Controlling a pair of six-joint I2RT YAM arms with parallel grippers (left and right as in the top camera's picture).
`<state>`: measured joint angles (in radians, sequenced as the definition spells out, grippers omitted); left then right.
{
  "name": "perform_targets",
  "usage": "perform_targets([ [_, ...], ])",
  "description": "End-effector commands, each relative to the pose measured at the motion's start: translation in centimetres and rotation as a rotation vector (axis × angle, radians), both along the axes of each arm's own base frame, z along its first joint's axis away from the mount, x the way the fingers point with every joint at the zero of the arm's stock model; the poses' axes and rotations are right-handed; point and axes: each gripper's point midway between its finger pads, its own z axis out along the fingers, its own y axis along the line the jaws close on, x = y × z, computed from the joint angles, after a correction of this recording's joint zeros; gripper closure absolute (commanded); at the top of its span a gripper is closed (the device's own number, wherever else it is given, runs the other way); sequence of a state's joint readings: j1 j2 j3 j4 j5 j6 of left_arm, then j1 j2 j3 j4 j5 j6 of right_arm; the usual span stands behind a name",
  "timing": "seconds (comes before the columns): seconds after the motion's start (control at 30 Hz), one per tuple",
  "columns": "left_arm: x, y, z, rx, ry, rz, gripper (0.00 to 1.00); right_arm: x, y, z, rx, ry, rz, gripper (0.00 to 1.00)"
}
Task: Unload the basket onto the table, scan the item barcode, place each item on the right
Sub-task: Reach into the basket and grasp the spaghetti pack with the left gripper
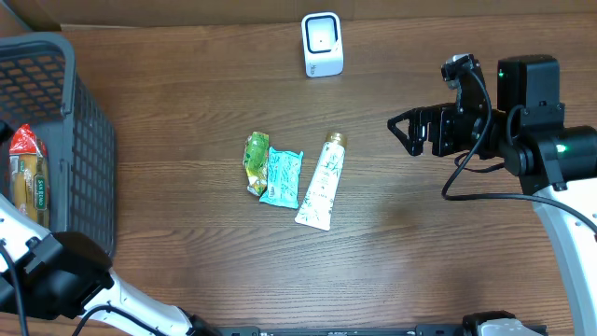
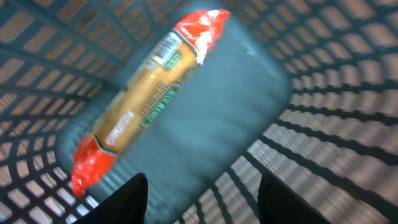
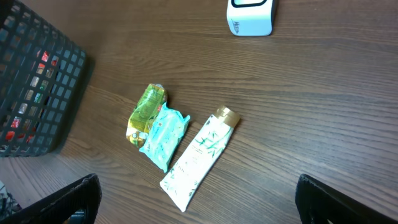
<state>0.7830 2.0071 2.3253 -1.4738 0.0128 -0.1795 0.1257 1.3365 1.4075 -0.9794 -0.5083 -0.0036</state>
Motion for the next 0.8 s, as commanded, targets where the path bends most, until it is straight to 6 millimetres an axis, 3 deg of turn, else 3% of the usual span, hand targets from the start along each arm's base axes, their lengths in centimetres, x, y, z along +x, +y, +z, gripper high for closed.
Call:
perform_targets([
  [0.0, -0.9, 1.4, -2.4, 0.043, 0.072, 0.012, 0.51, 0.3, -0.1, 0.8, -0.001, -0.026, -0.001, 0.0],
  [0.27, -0.2, 3.4, -9.5, 0.106, 0.161, -0.113, 0.56, 0.2, -0.1, 0.7, -0.002, -0.02, -0.001, 0.0],
  [0.4, 0.3, 4.3, -11.3, 0.167, 0.185, -0.218, 0.54, 0.1, -0.1, 0.6, -0.002, -0.015, -0.001, 0.0],
  [0.47, 0.6, 5.0, -11.5, 0.21, 0.192, -0.244, 0.49, 0.0, -0.1, 0.6, -0.003, -0.011, -0.001, 0.0],
  [0.5, 0.8, 5.4, -11.6, 0.227, 0.191, -0.253, 0.41, 0.0, -0.1, 0.5, -0.003, -0.008, -0.001, 0.0],
  [0.57, 1.2, 5.8, -12.0, 0.249, 0.187, -0.271, 0.12, -0.1, -0.1, 0.5, -0.004, -0.004, -0.001, 0.0],
  [0.77, 0.0, 6.2, -15.7, 0.251, 0.252, -0.35, 0.09, -0.1, -0.1, 0.4, -0.004, 0.002, -0.001, 0.0],
])
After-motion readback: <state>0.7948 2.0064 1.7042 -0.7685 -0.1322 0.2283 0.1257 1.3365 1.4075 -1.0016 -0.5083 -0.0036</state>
